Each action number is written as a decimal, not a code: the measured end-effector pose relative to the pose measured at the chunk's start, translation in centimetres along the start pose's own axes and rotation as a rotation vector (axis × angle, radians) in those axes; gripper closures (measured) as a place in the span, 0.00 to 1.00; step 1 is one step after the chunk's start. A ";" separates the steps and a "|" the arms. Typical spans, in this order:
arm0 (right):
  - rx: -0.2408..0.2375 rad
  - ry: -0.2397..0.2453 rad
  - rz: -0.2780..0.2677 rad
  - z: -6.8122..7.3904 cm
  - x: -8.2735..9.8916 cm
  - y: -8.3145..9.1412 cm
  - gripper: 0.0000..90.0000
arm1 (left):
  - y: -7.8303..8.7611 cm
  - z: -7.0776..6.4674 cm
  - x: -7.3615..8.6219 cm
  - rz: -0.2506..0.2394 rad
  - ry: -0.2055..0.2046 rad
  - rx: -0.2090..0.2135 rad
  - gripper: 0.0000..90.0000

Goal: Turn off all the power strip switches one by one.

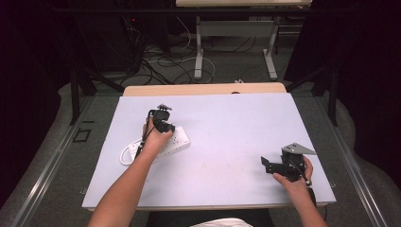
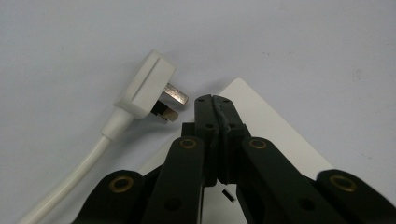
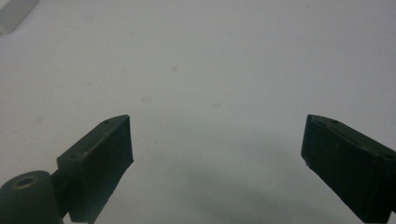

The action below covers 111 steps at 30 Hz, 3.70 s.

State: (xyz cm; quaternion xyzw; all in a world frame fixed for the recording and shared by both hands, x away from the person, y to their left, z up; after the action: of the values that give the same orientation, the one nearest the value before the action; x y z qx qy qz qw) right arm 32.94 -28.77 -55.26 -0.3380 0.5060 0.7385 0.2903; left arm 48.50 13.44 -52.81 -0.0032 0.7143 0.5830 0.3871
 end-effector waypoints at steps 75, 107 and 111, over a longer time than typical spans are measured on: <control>0.007 -0.008 -0.008 -0.4 0.0 0.3 0.10 | 4.5 -0.4 4.5 -0.150 -0.088 0.053 0.45; 0.008 0.000 -0.009 -0.2 0.0 0.3 0.10 | 9.1 2.8 11.9 -0.338 0.025 -0.025 0.07; 0.005 -0.001 -0.008 -0.2 0.0 0.3 0.10 | 9.5 3.2 12.9 -0.327 0.022 -0.050 0.00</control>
State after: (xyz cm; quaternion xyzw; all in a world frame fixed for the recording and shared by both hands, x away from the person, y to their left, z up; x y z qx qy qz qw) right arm 32.71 -29.02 -55.12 -0.3391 0.5065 0.7361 0.2944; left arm 36.90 24.87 -52.16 -0.1355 0.6937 0.5296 0.4689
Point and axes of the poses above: each handheld gripper's, and its own axes: y roughly backward along the jaws, x roughly out of its underside, z roughly to its left, the point moved 1 cm from there along -y, roughly forward along the jaws, and after that the axes turned 14 degrees about -y, right-handed, at the moved point
